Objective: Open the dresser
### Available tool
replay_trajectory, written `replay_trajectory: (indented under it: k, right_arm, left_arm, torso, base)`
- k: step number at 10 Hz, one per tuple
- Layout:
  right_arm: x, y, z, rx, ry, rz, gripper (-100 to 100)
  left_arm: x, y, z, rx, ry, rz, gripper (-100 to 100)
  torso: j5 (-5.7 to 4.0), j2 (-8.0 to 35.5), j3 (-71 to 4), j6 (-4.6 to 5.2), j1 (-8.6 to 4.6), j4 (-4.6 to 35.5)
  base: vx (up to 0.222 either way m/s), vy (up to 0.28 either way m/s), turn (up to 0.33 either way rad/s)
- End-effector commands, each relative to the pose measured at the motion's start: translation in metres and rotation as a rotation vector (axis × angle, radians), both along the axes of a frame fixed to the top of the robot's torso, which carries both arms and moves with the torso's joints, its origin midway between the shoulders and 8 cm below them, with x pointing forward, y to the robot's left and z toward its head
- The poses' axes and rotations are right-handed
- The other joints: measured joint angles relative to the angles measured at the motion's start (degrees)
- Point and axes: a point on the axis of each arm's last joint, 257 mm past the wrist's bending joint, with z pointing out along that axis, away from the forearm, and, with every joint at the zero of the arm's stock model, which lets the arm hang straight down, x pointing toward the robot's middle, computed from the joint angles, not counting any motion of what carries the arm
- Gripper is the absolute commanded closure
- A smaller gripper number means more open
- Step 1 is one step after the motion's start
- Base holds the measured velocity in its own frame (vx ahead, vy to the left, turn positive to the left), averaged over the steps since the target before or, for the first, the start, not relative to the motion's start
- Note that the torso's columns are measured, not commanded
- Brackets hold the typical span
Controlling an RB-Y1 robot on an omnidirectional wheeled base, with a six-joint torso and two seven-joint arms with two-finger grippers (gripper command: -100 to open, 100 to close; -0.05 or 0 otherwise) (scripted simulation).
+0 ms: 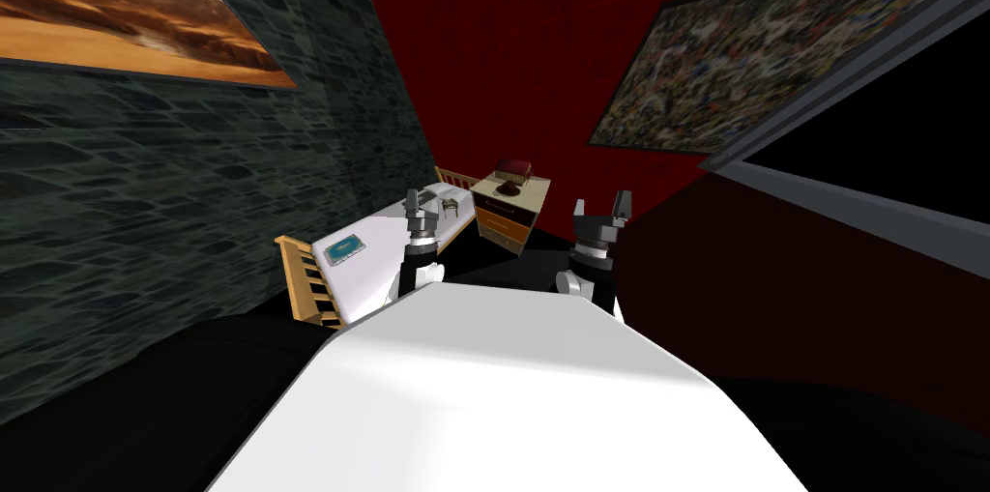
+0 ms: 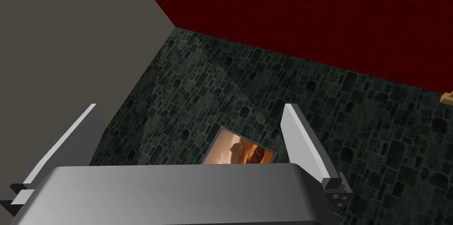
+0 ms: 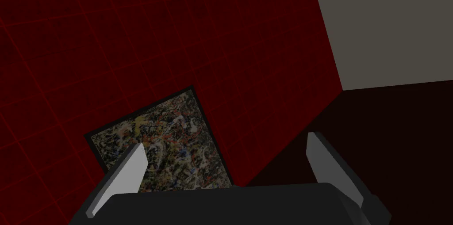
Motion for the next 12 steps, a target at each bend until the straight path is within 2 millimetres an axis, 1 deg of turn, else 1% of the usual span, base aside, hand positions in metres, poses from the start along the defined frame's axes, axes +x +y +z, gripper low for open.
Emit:
replay_trajectory:
  k: [1,3,9,10,11,12]
  right_arm:
    - [0.000,0.000,0.000,0.000,0.000,0.000,0]
    - [0.000,0.000,0.000,0.000,0.000,0.000,0]
    - [0.000,0.000,0.000,0.000,0.000,0.000,0]
    - [0.008,0.012,-0.009,-0.074,0.043,0.012,-100]
    - [0.013,0.019,-0.016,-0.114,0.069,0.014,-100]
    - [0.019,0.026,-0.024,-0.157,0.099,0.014,-100]
  left_arm:
    - [0.000,0.000,0.000,0.000,0.000,0.000,0]
    - [0.000,0.000,0.000,0.000,0.000,0.000,0]
    - [0.000,0.000,0.000,0.000,0.000,0.000,0]
    - [0.000,0.000,0.000,0.000,0.000,0.000,0]
    - [0.000,0.000,0.000,0.000,0.000,0.000,0]
    - [0.000,0.000,0.000,0.000,0.000,0.000,0]
  torso:
    - [0.00,2.32,-4.67,0.00,0.00,2.35]
    - [0.00,10.03,-20.14,0.00,0.00,10.06]
    - [0.00,35.39,-70.73,0.00,0.00,35.37]
    - [0.00,39.62,-79.19,0.00,0.00,39.60]
    - [0.01,41.47,-83.18,0.00,0.06,41.47]
    - [0.04,41.95,-84.34,0.00,0.12,42.02]
  base:
    - [0.000,0.000,0.000]
    - [0.000,0.000,0.000]
    - [0.000,0.000,0.000]
    - [0.032,0.023,-0.034]
    - [0.053,0.050,-0.043]
    - [0.076,0.048,-0.046]
